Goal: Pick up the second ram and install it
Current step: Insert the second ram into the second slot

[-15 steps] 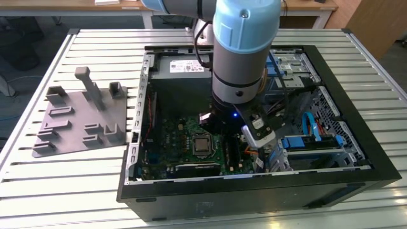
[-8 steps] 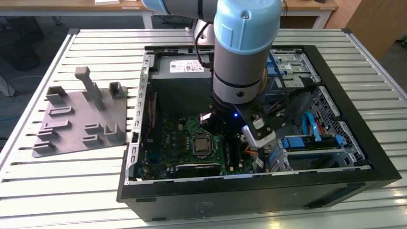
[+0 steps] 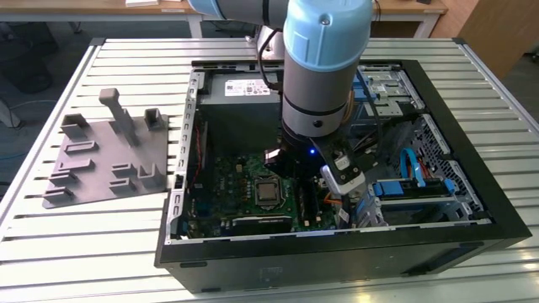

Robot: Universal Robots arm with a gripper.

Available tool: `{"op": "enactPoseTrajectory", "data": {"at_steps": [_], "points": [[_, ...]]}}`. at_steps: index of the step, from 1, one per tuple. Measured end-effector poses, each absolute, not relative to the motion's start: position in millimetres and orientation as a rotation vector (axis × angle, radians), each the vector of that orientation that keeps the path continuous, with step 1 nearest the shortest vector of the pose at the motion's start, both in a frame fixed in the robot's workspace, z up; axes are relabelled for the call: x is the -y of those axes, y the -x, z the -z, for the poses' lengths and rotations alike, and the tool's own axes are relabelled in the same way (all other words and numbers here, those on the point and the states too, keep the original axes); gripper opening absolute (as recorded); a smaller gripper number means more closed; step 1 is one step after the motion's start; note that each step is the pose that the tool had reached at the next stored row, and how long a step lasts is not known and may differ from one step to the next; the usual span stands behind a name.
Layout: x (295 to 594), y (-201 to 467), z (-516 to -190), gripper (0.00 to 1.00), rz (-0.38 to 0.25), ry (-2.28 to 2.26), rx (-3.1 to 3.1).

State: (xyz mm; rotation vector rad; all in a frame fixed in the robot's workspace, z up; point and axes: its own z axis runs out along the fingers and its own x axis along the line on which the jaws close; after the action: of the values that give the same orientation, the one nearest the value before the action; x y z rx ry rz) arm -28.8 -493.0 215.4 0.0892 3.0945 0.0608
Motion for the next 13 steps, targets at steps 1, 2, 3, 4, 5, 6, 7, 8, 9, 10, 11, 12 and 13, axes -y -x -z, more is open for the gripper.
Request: {"op": "enactPoseTrajectory", "data": {"at_steps": [1,2,3,4,5,6,7,8,9,10,11,12,13], "points": [[493.0,28.8,-215.3,0.14,-0.060,-0.089,-3.095],[492.8,28.8,-215.0,0.14,-0.060,-0.089,-3.095],[492.8,28.6,-214.7,0.14,-0.059,-0.089,-3.095],[492.7,28.4,-214.5,0.14,-0.058,-0.089,-3.095],[492.7,28.1,-214.4,0.14,-0.058,-0.089,-3.095],[492.6,27.9,-214.3,0.14,-0.058,-0.089,-3.095],[492.5,27.7,-214.3,0.14,-0.058,-0.089,-3.094],[492.5,27.5,-214.2,0.14,-0.058,-0.089,-3.094],[492.5,27.4,-214.2,0.14,-0.058,-0.089,-3.094],[492.4,27.4,-214.3,0.14,-0.058,-0.089,-3.094],[492.4,27.3,-214.3,0.14,-0.058,-0.089,-3.094],[492.3,27.3,-214.3,0.14,-0.058,-0.089,-3.094],[491.9,27.1,-214.4,0.14,-0.058,-0.089,-3.094]]}}
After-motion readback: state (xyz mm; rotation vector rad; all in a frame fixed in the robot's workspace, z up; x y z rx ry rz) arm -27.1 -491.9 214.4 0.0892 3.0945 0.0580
